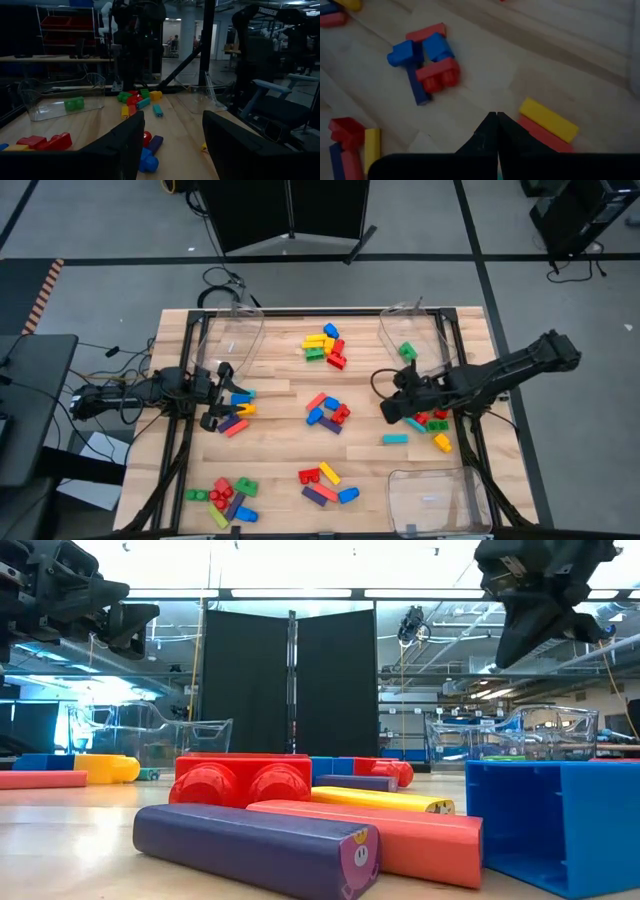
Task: Sort blocks by size
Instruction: Put the orange block into the top left transparent bin
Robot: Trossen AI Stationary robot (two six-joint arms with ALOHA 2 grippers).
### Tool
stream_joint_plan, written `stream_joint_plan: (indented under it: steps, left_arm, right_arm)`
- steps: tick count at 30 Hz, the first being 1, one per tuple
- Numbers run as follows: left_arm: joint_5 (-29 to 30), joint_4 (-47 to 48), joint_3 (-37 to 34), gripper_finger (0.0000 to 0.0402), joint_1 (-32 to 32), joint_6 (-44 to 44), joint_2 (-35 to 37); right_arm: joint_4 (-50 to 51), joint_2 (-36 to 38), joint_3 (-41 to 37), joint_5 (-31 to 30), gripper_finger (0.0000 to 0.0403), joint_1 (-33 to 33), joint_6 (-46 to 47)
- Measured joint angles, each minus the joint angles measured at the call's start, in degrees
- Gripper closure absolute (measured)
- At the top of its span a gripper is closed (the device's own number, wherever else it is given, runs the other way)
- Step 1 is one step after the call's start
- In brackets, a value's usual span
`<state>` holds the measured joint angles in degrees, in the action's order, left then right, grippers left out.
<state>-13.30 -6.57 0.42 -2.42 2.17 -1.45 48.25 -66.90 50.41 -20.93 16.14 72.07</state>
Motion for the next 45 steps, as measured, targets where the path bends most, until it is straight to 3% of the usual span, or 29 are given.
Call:
stream_joint_plan:
  steps: [12, 22, 27, 37, 45]
  left_arm:
    - [0.48, -2.86, 0.01, 0.0193, 0.0, 0.0, -0.02]
    - [10.03, -6.71, 2.69, 0.0193, -0.02, 0.01, -0.43]
    - [12.49, 0.04, 7.1, 0.0193, -0.02, 0.23, -1.91]
    - [15.22, 10.22, 16.95, 0.0193, 0.0, 1.85, -11.33]
    - [20.95, 19.3, 26.92, 0.0193, 2.08, 0.59, -24.24]
  right_arm:
    - [0.82, -3.01, 5.35, 1.27, 0.0397, -1.01, -1.34]
    - [1.25, -3.29, 7.82, 1.15, 0.0396, -5.23, -6.26]
    - [1.09, -3.38, 7.82, 1.07, 0.0396, -6.71, -7.87]
    - [-0.85, -3.38, 7.82, 1.06, 0.0396, -9.37, -13.98]
    - [-3.24, -3.38, 7.8, 1.06, 0.0391, -11.07, -21.0]
